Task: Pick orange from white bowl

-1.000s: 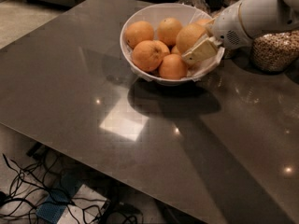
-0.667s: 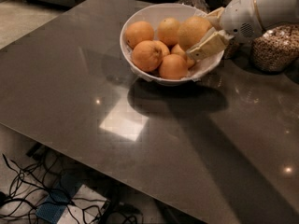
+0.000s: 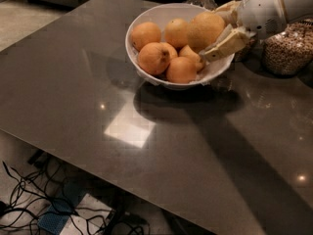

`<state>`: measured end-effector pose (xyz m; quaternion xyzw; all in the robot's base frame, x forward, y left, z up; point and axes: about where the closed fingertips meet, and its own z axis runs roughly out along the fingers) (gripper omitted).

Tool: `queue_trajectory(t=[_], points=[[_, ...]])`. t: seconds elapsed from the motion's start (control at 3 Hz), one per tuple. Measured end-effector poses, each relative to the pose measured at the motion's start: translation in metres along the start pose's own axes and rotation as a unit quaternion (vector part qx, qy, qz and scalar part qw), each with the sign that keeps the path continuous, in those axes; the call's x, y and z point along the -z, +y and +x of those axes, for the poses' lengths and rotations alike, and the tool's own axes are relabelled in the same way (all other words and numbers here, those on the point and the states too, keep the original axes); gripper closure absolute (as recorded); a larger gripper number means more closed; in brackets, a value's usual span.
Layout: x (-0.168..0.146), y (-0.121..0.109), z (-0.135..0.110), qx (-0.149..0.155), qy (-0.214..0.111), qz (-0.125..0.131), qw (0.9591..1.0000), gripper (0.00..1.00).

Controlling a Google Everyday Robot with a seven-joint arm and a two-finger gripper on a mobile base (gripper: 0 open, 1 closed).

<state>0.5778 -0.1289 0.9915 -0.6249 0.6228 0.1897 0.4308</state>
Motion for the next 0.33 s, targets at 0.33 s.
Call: queue_trajectory(t=[0.33], points=[[0.0,0.0,0.0,0.0,0.0,0.0,1.0,1.0]])
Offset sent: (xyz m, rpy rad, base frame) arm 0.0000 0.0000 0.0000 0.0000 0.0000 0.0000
